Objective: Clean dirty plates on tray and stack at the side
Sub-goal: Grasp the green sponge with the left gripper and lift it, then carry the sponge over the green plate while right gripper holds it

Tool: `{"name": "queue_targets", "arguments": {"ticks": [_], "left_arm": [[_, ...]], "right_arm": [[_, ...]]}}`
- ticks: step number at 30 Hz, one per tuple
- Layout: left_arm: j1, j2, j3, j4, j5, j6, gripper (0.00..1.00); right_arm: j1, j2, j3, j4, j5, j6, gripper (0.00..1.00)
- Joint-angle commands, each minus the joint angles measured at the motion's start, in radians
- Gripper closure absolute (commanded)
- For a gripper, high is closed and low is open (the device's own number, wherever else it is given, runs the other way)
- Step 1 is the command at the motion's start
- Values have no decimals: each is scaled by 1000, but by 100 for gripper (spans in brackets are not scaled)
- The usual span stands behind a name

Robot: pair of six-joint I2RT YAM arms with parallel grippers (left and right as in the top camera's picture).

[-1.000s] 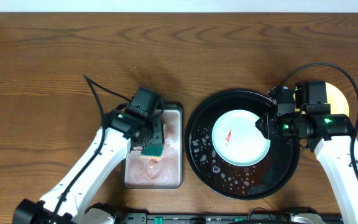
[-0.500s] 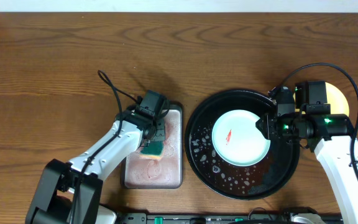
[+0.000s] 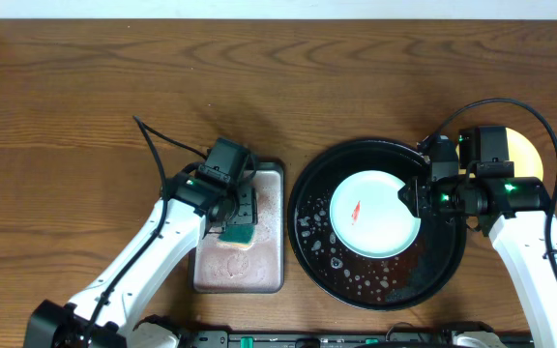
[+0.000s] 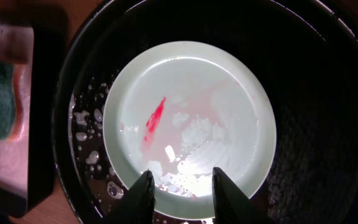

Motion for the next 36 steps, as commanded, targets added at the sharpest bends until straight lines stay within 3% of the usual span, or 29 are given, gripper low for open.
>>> {"name": "queue_targets", "arguments": {"ticks": [1,4,7,12,15,21,29,36], "left_arm": [[3,42,-38,32,33,-1,35],[3,101,-90,124,33,-1,37],[3,162,-116,174,34,-2,50],[5,216,-113,203,33,0,92],[5,202,-90,185,34,0,93],[5,129,18,37,34,8,93],[-16,35,228,-156,102,67,93],[-106,28,289,-110,201,69,93]], "right_arm": [[7,-5,11,-1,-11,-11,72],[7,-5,11,0,-11,-11,71],[7,-5,11,-1,-10,-11,71],[6,-5,11,1,1,-12,62],[4,-5,11,0,9,-10,64],[-72,23,11,1,112,125,73],[-197,199,11,-9,62,69,69],[-207,432,10,12,-32,-1,70]]}}
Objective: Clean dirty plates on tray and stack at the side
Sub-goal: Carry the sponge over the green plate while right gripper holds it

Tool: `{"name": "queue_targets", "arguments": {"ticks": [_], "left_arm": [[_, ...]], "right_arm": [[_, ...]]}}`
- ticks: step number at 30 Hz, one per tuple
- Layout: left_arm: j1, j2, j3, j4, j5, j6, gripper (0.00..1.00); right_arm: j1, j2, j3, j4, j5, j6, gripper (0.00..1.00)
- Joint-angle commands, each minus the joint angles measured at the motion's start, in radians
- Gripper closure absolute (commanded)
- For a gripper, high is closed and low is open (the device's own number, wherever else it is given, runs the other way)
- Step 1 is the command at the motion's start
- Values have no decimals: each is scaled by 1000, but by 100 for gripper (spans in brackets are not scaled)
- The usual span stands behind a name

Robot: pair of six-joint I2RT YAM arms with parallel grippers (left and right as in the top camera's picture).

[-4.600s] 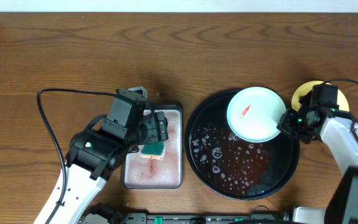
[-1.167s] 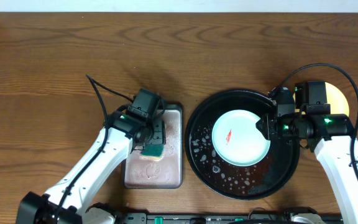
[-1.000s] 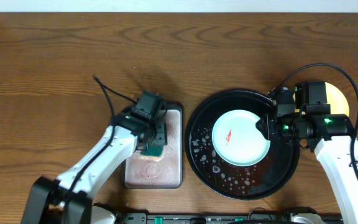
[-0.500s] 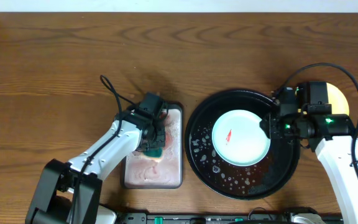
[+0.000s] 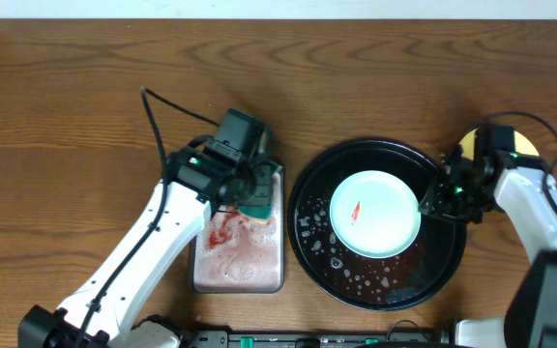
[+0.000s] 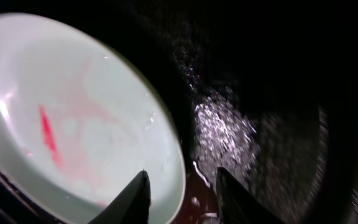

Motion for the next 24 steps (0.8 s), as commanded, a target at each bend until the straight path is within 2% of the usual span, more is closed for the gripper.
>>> {"name": "queue_targets", "arguments": {"ticks": [1,5,9,15,18,24], "left_arm": [[-54,-2,19,45,95,9,93],[-116,-1,19,125,94,-28,93],[-169,18,19,219,94,-71,93],[-239,113,19,325,95,-156,93],[-296,220,19,388,95,-199,93],[-345,361,19,495,95,-273,92]], "right_arm": [[-5,95,10,21,-91,-71,73],[17,140,10,61,-94,-97,93],[51,144,7,85,-31,-88,98],[145,144,7,110,171,2,99],[236,144,7,113,282,47,99],[282,144,7,113,277,47,99]]}}
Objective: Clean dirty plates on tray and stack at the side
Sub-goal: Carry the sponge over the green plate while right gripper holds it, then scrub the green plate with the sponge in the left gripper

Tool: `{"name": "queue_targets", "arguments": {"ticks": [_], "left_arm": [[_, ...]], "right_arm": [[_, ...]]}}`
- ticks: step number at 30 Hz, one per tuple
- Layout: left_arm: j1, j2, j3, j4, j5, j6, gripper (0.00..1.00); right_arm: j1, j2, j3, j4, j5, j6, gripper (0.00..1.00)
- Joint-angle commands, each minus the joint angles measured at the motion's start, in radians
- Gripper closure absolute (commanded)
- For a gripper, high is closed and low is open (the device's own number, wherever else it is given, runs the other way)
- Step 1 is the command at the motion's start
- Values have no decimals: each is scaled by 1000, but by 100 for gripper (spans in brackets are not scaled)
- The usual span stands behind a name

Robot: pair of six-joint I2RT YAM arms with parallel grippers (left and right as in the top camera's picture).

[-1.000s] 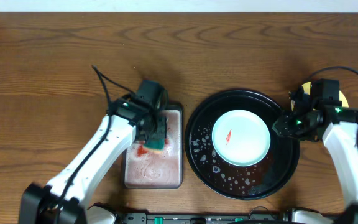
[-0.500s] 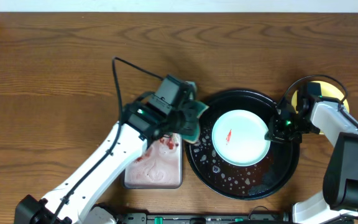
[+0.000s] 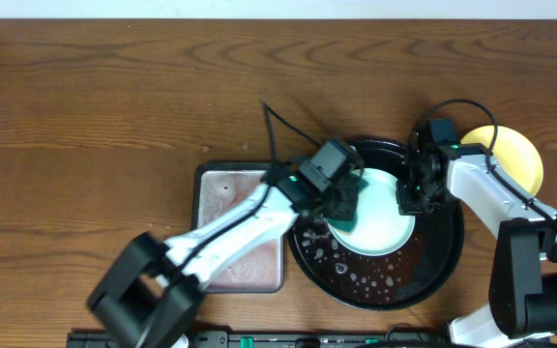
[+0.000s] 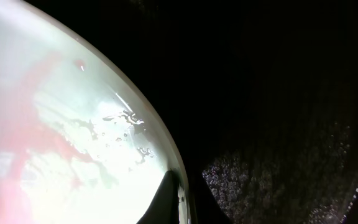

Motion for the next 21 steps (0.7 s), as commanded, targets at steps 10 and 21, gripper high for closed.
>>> {"name": "queue_targets", "arguments": {"ticks": [10,21], "left_arm": [[-35,261,18,167,64,-168,93],[-2,284,24,-174,-438,-164,93]], "right_arm": [[36,27,-18,12,-29,-12,99],[34,27,-18,18,-237,-56,99]]}}
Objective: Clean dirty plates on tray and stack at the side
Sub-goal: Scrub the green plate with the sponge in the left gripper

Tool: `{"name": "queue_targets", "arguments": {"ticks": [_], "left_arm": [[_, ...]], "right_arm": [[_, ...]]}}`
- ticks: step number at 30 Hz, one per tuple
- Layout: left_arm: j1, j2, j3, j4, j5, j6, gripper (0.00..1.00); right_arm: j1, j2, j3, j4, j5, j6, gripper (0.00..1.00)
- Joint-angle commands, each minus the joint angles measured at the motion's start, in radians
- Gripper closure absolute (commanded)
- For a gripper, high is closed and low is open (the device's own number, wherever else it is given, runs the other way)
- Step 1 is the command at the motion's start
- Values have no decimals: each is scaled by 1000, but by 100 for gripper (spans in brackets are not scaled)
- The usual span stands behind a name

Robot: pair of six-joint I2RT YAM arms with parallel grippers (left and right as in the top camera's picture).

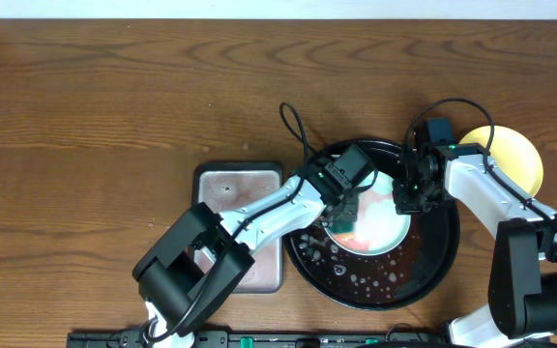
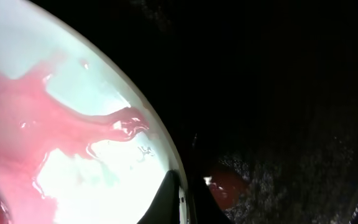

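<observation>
A pale green plate point(image 1: 383, 230) lies in the round black tray point(image 1: 424, 280), with pink liquid smeared over it. My left gripper point(image 1: 346, 208) is over the plate's left part, shut on a green sponge point(image 1: 343, 226) that presses on the plate. My right gripper point(image 1: 406, 201) is shut on the plate's right rim. In the right wrist view the plate point(image 2: 73, 124) fills the left side, a pink streak runs across it, and the gripper point(image 2: 184, 200) pinches the rim over the dark tray point(image 2: 278, 93).
A yellow plate point(image 1: 511, 159) lies on the table just right of the black tray, partly under my right arm. A rectangular metal tray point(image 1: 235, 188) with reddish suds sits left of the black tray. Foam spots dot the black tray's floor.
The sponge in my left gripper has shifted a little on the plate. The red stain has spread into a wide pink smear. My right gripper holds the rim as before.
First my left gripper was at the sponge in the metal tray, my right open over the plate's edge. Then the sponge was at that tray's far end. Later it was on the plate with my right shut on the rim, and now the stain is smeared.
</observation>
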Motion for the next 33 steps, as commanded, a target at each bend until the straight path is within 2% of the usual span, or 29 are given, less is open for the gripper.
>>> {"name": "queue_targets", "arguments": {"ticks": [1,5,9,11,13,18,25,33], "left_arm": [[31,66,-64,-75,-270,-11,93],[27,66,-64,-1,-138,-17,93],[26,67,-64,164,127,-34,93],[19,68,-64,257,224,-89,93],[8,68,-64,301,235,-134,93],[-31,80,-64,350,243,-142,93],[-55,96,-64,310,254,-109,93],[-51,96,-64,52,269,-62,93]], "right_arm": [[21,28,-19,5,-218,-27,99],[21,28,-19,18,-233,-27,99],[21,28,-19,23,-233,-26,99],[21,28,-19,27,-233,-26,99],[21,28,-19,29,-233,-25,99],[21,28,-19,27,-233,-23,99],[22,28,-19,23,-233,-23,99],[21,28,-19,21,-233,-23,99]]}}
